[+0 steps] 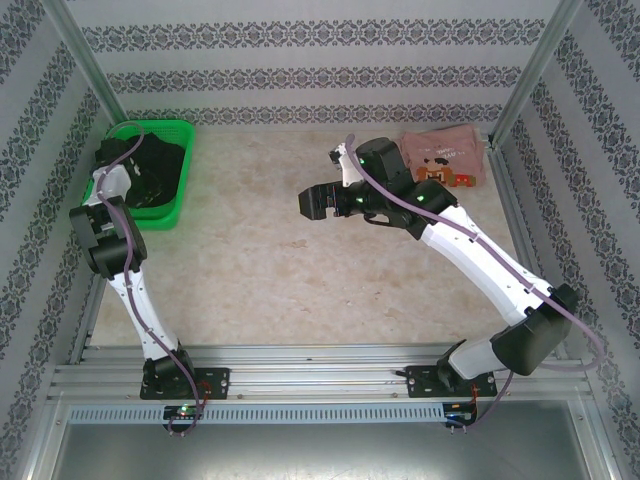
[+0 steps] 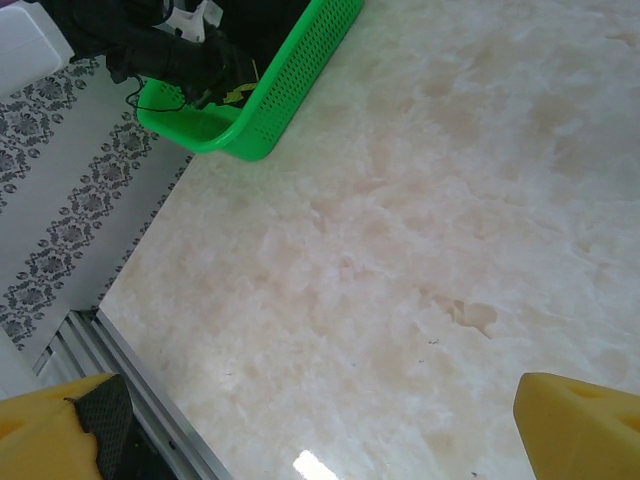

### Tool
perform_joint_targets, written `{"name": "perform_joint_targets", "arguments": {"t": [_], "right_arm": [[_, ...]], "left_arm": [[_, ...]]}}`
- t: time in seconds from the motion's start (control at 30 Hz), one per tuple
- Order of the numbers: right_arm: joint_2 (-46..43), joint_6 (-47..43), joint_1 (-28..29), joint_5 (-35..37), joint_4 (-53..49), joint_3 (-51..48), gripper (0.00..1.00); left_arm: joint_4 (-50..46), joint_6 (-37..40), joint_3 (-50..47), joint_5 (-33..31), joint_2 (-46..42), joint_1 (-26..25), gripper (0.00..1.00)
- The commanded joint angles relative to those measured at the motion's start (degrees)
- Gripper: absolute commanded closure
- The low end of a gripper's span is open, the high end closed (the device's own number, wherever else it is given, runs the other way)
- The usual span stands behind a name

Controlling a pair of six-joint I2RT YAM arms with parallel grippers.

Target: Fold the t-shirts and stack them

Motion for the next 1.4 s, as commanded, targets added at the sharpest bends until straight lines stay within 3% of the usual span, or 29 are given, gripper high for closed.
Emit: {"name": "perform_joint_targets", "arguments": {"t": [0.0,0.17,0.4,0.53,0.67,0.8,0.97,1.03,1.17,1.37], "right_arm": [[0.5,-1.2,0.4,1.4,-0.4,2.0,0.02],[-0.2,-1.7,0.4,2.6,0.6,1.6,0.02],[0.2,-2.2,0.2,2.5,2.0,2.1,0.02],[0.5,-2.4,-0.2,2.0,2.6,2.6,0.02],[0.2,-2.2,-1.0,1.8,3.5,2.4,0.02],[-1.3,-1.2,-2.4,1.7,5.4,0.4,0.02],[-4.5,0.7,-5.5,3.0,7.3,-3.3,0.02],[-6.7,1.8,-7.6,4.2,8.3,-5.6,0.02],[-10.7,4.2,-12.2,5.9,8.4,-9.8,0.02],[-15.7,6.2,-17.2,7.3,7.5,-17.2,0.02]], "left_arm": [[3.0,-0.4,1.8,0.0,-0.6,0.5,0.99],[7.1,-3.3,1.4,2.9,-8.6,-0.1,1.00],[5.3,-5.0,5.0,5.7,-17.7,-1.6,1.00],[1.1,-4.1,14.5,6.3,-20.5,-5.5,1.00],[-0.6,-6.3,29.9,8.3,-20.2,-9.1,1.00],[3.9,-15.3,43.5,12.0,-18.1,-12.6,1.00],[19.0,-30.7,52.1,16.0,-14.1,-19.4,1.00],[23.3,-33.9,52.9,16.4,-13.4,-23.1,1.00],[21.6,-33.2,51.3,19.3,-13.3,-28.3,1.00],[9.0,-22.2,40.3,21.5,-15.7,-37.9,1.00]]}}
